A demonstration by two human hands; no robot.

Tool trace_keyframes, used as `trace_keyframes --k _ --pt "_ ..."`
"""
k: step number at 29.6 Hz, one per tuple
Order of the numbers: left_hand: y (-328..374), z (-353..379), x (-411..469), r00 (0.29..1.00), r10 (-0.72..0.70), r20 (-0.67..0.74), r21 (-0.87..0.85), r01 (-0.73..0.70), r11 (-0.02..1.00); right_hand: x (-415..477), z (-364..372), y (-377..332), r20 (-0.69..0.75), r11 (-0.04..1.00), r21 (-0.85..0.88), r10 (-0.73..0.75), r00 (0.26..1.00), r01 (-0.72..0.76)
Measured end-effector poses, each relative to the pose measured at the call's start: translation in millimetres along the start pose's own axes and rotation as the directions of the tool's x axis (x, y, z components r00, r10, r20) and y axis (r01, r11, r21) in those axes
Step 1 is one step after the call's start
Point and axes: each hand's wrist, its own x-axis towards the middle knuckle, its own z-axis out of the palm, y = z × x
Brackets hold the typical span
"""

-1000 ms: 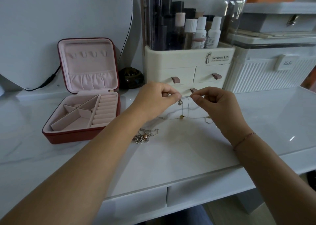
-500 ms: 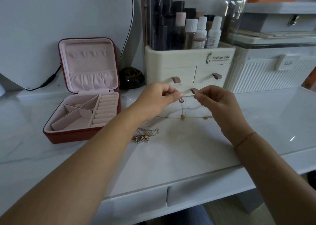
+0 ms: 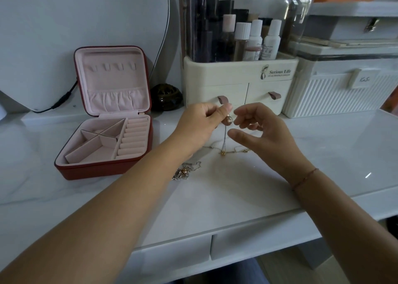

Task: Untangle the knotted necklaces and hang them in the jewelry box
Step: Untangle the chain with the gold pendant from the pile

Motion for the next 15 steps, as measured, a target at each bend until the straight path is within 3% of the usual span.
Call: trace_keyframes --k 7,15 --pt "-2.9 6.8 -0.7 0.999 0.036 0.01 0.034 -0.036 0.999 0.8 2.0 -4.0 -0.091 0.993 0.103 -0.053 0.994 0.062" --pt "-1.6 8.8 -1.2 0.999 0.031 0.016 0.009 -0.031 0.999 2.5 0.3 -2.7 -0.069 0.978 0.21 0.012 0.998 0.003"
